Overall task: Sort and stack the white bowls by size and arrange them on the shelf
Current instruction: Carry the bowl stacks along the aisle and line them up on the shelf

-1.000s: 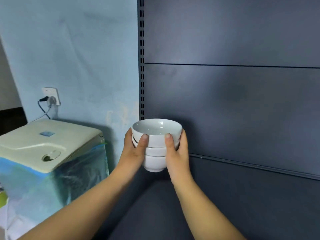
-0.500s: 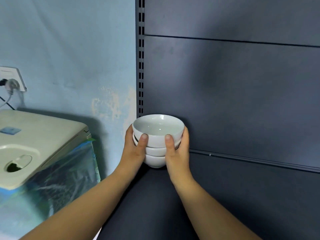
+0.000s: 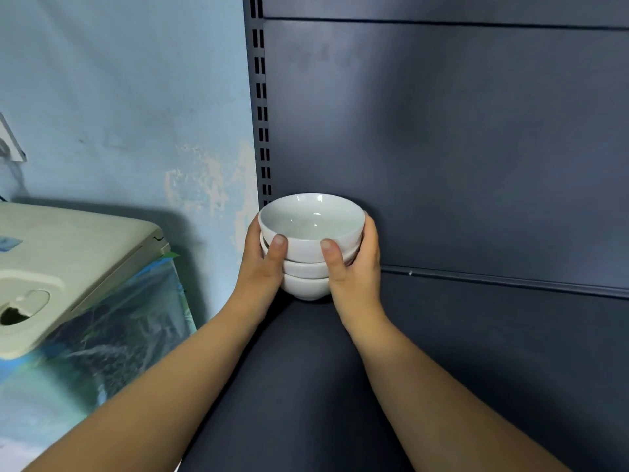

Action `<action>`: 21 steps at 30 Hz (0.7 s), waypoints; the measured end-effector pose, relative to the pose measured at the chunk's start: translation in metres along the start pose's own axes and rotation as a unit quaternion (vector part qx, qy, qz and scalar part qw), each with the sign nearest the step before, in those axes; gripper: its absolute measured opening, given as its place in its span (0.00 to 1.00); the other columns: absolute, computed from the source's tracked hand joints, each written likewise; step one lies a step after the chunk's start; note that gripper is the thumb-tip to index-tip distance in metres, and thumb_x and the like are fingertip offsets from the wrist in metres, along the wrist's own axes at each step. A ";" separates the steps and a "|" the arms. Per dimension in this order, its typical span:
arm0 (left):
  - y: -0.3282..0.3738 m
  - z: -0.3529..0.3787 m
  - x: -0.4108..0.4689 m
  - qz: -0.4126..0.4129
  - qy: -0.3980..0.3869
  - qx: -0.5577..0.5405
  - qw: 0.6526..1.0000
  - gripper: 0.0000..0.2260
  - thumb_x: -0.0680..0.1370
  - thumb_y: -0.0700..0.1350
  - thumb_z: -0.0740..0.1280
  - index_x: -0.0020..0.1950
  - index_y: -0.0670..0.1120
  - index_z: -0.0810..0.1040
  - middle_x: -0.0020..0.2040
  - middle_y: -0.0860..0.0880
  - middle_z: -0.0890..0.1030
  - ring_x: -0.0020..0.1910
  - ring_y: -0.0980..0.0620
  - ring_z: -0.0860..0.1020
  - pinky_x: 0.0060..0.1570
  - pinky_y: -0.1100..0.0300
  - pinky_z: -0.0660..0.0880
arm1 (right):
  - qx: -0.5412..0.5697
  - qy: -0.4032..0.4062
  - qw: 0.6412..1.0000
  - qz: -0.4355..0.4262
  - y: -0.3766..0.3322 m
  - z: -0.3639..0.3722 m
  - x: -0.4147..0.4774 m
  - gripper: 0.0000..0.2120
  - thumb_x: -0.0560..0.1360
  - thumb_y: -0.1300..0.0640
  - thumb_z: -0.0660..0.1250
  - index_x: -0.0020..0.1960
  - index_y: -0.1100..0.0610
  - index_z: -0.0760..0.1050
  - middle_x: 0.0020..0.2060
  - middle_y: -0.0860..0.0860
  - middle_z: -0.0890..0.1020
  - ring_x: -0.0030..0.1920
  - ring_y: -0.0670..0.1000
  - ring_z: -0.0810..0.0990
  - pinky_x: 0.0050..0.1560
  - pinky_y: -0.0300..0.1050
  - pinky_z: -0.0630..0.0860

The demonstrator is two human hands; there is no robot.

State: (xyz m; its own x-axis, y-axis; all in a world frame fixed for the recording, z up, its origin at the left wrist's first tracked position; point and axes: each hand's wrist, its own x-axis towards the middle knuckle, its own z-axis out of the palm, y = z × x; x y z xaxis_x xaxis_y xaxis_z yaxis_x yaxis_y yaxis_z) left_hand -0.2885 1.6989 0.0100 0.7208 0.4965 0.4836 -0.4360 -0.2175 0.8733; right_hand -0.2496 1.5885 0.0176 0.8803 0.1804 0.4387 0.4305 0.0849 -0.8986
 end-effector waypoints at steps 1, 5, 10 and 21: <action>0.000 0.000 0.000 0.000 0.002 0.005 1.000 0.47 0.58 0.78 0.61 0.64 0.46 0.65 0.57 0.52 0.75 0.51 0.66 0.76 0.52 0.70 0.72 | -0.001 0.001 1.000 -0.001 0.000 0.000 -0.001 0.43 0.59 0.35 0.64 0.69 0.56 0.63 0.64 0.54 0.71 0.64 0.52 0.71 0.64 0.52 0.70; 0.001 0.000 0.001 -0.003 -0.001 0.032 0.999 0.46 0.62 0.75 0.59 0.67 0.41 0.65 0.58 0.50 0.74 0.52 0.69 0.74 0.51 0.74 0.70 | -0.033 0.013 0.999 -0.009 -0.004 0.001 0.002 0.45 0.59 0.33 0.61 0.69 0.57 0.63 0.65 0.54 0.70 0.64 0.50 0.70 0.62 0.42 0.68; 0.006 -0.003 0.004 -0.002 -0.011 0.077 0.997 0.41 0.63 0.70 0.54 0.68 0.44 0.64 0.58 0.53 0.72 0.53 0.66 0.72 0.49 0.80 0.66 | -0.054 0.017 0.998 -0.008 -0.008 -0.001 0.001 0.45 0.59 0.32 0.59 0.69 0.57 0.64 0.64 0.53 0.70 0.63 0.50 0.70 0.60 0.38 0.67; 0.013 -0.005 0.001 0.023 -0.032 0.063 0.997 0.52 0.60 0.79 0.57 0.67 0.39 0.64 0.58 0.51 0.73 0.51 0.71 0.74 0.51 0.75 0.69 | -0.071 0.007 0.997 -0.012 -0.008 -0.005 -0.002 0.46 0.59 0.33 0.60 0.70 0.57 0.62 0.66 0.53 0.70 0.65 0.51 0.69 0.64 0.48 0.68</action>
State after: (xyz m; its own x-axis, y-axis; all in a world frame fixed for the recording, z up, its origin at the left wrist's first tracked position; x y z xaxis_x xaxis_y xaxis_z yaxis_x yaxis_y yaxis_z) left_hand -0.2957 1.7007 0.0220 0.7362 0.4295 0.5231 -0.4013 -0.3453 0.8484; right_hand -0.2542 1.5828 0.0237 0.8715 0.1661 0.4615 0.4750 -0.0513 -0.8785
